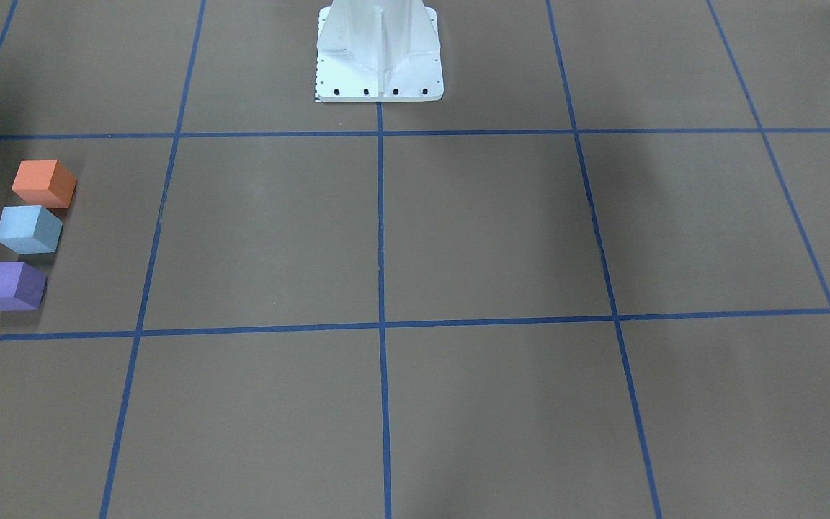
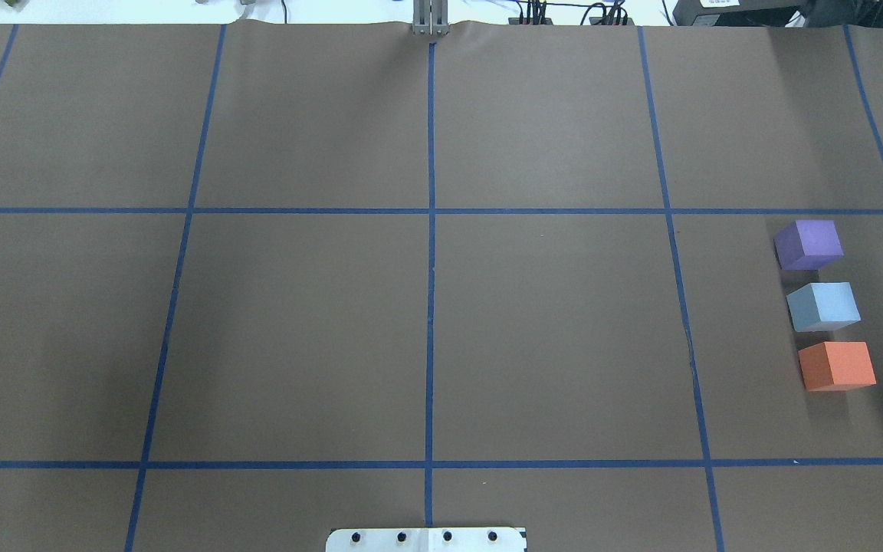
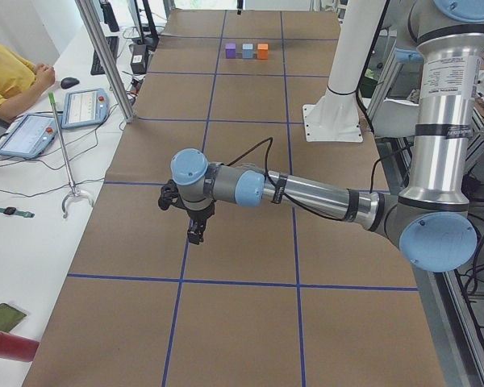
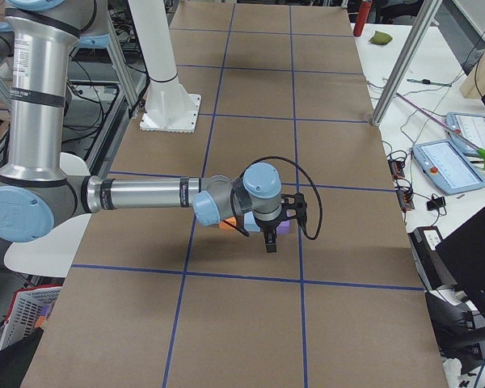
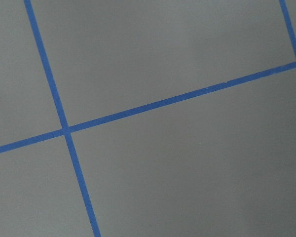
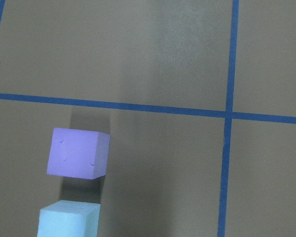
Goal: Place blue block between orange and purple blocks
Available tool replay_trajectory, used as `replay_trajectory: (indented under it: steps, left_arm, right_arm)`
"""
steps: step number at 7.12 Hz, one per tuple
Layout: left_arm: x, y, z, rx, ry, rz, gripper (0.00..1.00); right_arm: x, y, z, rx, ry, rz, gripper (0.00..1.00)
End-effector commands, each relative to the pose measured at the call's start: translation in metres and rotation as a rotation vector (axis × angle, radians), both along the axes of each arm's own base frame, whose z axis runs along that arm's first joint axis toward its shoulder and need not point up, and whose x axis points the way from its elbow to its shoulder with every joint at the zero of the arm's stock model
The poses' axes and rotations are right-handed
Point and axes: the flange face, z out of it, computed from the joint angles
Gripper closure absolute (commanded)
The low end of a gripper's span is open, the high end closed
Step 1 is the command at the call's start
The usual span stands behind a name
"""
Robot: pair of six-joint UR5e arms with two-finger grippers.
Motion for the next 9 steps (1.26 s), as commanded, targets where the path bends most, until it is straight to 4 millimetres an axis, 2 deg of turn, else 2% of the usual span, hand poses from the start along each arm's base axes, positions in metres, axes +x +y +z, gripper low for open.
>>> replay_trajectory:
  steps: [1,3,4,6,7,9]
  left_arm:
    - [-0.005,0.005,0.009,-0.018,0.001,-0.007,0.01]
    - [-0.005,0.01,0.01,-0.013,-0.001,-0.003,0.0]
    - [-0.015,0.013,0.012,-0.013,-0.001,-0.02,0.0]
    - [-0.016,0.011,0.006,-0.002,0.0,-0.024,0.0]
    - [-0.016,0.014,-0.006,0.018,0.002,-0.027,0.0]
    - [-0.017,0.02,0.0,0.01,0.001,-0.024,0.0]
  right_arm:
    - [0.019,0.0,-0.004,0.004,-0.005,0.038,0.0]
    - [-0.005,-0.004,-0.007,-0.042,-0.014,-0.022,0.0]
    - [-0.007,-0.001,-0.017,-0.046,-0.052,-0.057,0.0]
    - [-0.005,0.001,-0.012,-0.053,-0.056,-0.073,0.0]
    - [-0.005,0.001,-0.011,-0.054,-0.053,-0.073,0.0]
    - [-0.012,0.0,-0.006,-0.06,-0.038,-0.089,0.0]
